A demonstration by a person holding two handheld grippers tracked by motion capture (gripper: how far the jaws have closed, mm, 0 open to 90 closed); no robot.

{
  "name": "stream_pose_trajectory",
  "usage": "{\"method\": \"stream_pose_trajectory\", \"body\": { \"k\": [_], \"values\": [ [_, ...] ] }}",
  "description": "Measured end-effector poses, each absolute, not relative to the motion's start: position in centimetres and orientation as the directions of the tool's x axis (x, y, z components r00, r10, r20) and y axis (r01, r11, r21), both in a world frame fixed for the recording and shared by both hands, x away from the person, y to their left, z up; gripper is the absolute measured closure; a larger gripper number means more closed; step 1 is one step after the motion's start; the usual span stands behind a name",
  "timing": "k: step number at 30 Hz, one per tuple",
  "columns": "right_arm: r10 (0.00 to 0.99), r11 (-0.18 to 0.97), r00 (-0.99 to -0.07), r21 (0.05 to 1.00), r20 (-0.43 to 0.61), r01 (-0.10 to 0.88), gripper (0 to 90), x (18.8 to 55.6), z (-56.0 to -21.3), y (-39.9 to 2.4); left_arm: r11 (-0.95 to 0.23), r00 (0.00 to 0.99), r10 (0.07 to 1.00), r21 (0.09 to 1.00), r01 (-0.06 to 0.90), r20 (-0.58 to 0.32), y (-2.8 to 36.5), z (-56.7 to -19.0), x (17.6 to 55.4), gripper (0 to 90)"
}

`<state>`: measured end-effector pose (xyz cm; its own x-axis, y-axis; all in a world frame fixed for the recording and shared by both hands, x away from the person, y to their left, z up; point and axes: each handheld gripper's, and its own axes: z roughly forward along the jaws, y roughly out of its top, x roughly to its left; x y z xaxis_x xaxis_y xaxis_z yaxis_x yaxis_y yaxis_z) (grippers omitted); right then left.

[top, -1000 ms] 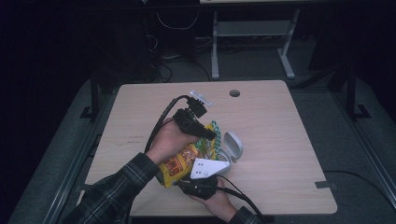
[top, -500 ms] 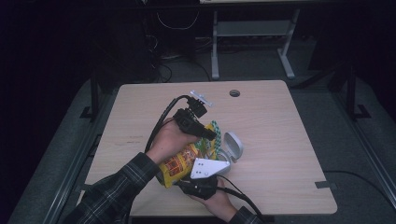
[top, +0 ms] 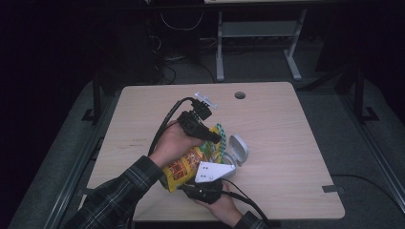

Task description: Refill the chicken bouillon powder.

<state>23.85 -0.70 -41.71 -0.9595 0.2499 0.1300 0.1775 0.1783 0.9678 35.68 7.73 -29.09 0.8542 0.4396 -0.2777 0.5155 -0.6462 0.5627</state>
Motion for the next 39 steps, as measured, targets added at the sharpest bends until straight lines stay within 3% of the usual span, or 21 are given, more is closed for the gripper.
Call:
{"method": "stream_pose_trajectory", "body": {
  "k": [39],
  "values": [
    [0.244, 0.166, -0.961, 0.970, 0.133, 0.177, 90.0, 23.76, -41.55, -0.79, -0.652, 0.847, 0.451, 0.543, 0.529, -0.282, 7.47, -29.01, 35.87, 89.7]
  ]
}}
